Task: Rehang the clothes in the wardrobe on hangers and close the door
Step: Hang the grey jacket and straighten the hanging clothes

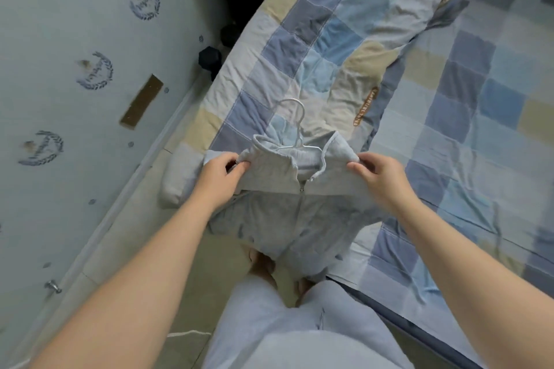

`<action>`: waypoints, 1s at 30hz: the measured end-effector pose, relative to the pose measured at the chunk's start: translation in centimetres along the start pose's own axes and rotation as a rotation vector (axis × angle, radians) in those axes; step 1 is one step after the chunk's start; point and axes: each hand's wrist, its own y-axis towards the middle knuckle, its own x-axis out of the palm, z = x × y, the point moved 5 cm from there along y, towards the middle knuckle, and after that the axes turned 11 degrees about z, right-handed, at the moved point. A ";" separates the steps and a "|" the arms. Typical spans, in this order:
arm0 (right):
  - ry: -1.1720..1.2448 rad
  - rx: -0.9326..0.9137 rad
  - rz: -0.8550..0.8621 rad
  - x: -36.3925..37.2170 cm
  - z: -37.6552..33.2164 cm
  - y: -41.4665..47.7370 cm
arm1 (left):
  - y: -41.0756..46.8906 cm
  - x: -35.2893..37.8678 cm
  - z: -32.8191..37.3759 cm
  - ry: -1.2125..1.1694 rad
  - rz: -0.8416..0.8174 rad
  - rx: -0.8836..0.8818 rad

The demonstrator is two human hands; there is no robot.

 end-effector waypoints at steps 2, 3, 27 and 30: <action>0.000 -0.077 -0.010 -0.1 -2.6 -1.5 | -3.4 -2.9 -1.0 -0.041 0.103 -0.059; 0.001 -0.120 -0.016 0.0 -4.0 -2.2 | -5.0 -4.3 -1.6 -0.060 0.151 -0.084; -0.004 -0.549 -0.216 9.2 -19.3 -36.9 | -46.8 -20.9 -22.3 -0.274 0.685 -0.203; -0.034 -0.562 -0.239 10.4 -18.1 -42.7 | -52.6 -20.9 -24.6 -0.291 0.695 -0.209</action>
